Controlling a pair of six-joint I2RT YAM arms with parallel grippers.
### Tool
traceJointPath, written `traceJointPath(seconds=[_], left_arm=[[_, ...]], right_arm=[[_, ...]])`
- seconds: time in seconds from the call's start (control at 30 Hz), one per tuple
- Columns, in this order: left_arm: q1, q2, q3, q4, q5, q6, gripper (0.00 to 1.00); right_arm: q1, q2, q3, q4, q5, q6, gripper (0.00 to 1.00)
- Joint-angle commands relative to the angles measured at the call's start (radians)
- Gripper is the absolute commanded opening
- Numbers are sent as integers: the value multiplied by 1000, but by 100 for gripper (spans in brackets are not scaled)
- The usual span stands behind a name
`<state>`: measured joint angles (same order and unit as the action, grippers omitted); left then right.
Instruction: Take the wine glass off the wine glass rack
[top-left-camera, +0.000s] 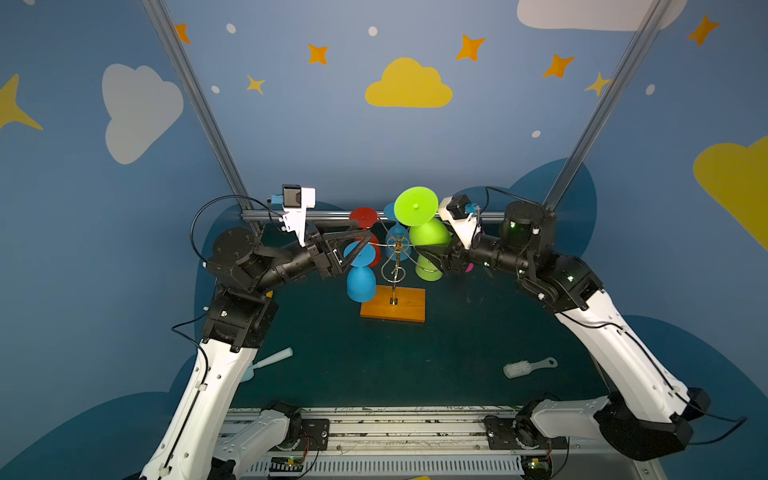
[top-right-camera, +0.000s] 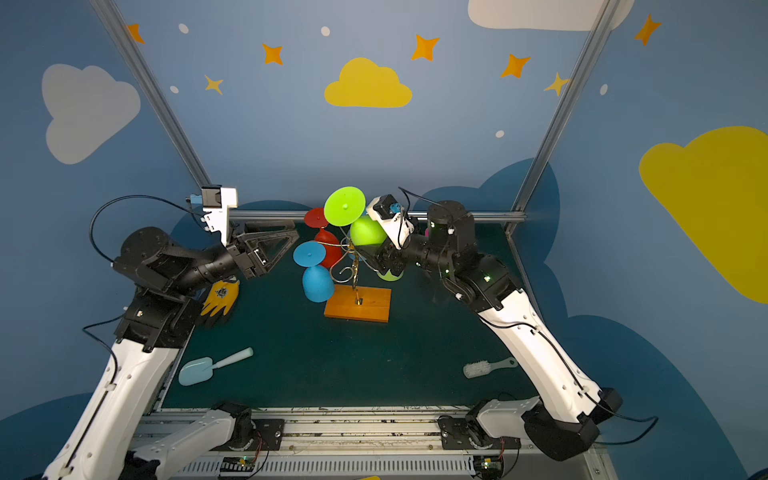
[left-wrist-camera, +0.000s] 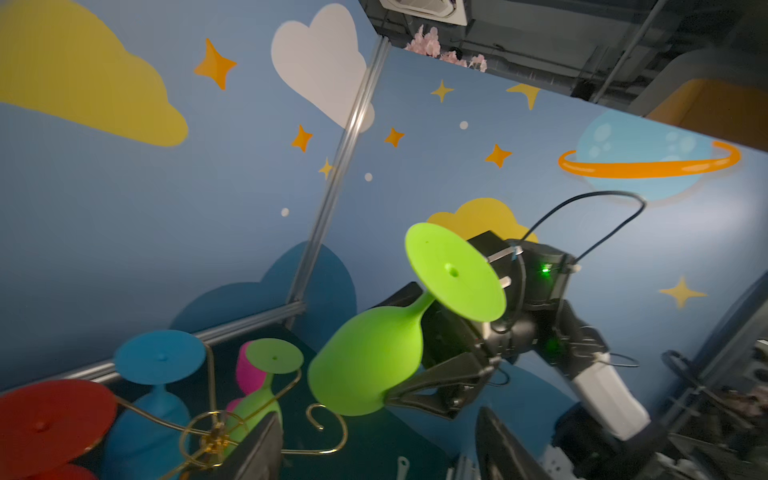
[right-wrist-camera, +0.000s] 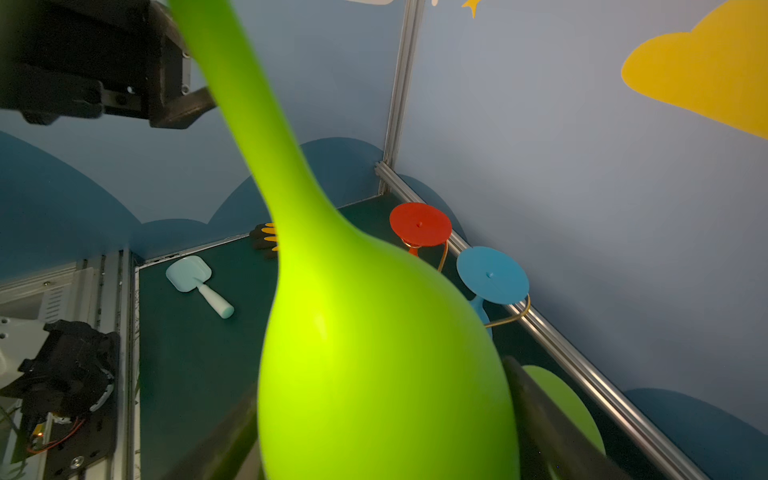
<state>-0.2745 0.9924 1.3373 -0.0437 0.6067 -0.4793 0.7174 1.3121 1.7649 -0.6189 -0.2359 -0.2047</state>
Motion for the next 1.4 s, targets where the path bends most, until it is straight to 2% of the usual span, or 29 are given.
traceJointPath(seconds=[0.0, 0.1, 0.17, 0.27, 0.47, 0.77, 1.0, 1.37], left_arm=[[-12, -15, -64, 83, -182, 293, 70], [-37, -31, -128, 193, -247, 478, 68], [-22, -33, -152, 245, -245, 527, 66], [-28, -39, -162, 274, -229, 665, 63], [-39, -37, -173, 322, -194, 796, 59], [-115, 10, -148, 283, -121, 1037, 56], [-177, 58, -130, 312, -170, 1142, 54], [-195, 92, -117, 393, -211, 1156, 51]], right_arm=[[8, 7, 78, -179, 67, 65, 52], [11, 33, 146, -264, 95, 83, 50], [15, 51, 186, -307, 102, 89, 49], [23, 87, 238, -363, 107, 90, 48], [43, 158, 330, -438, 139, 88, 45], [63, 201, 377, -464, 133, 92, 41], [77, 238, 415, -492, 133, 95, 40], [99, 273, 424, -508, 118, 100, 37]])
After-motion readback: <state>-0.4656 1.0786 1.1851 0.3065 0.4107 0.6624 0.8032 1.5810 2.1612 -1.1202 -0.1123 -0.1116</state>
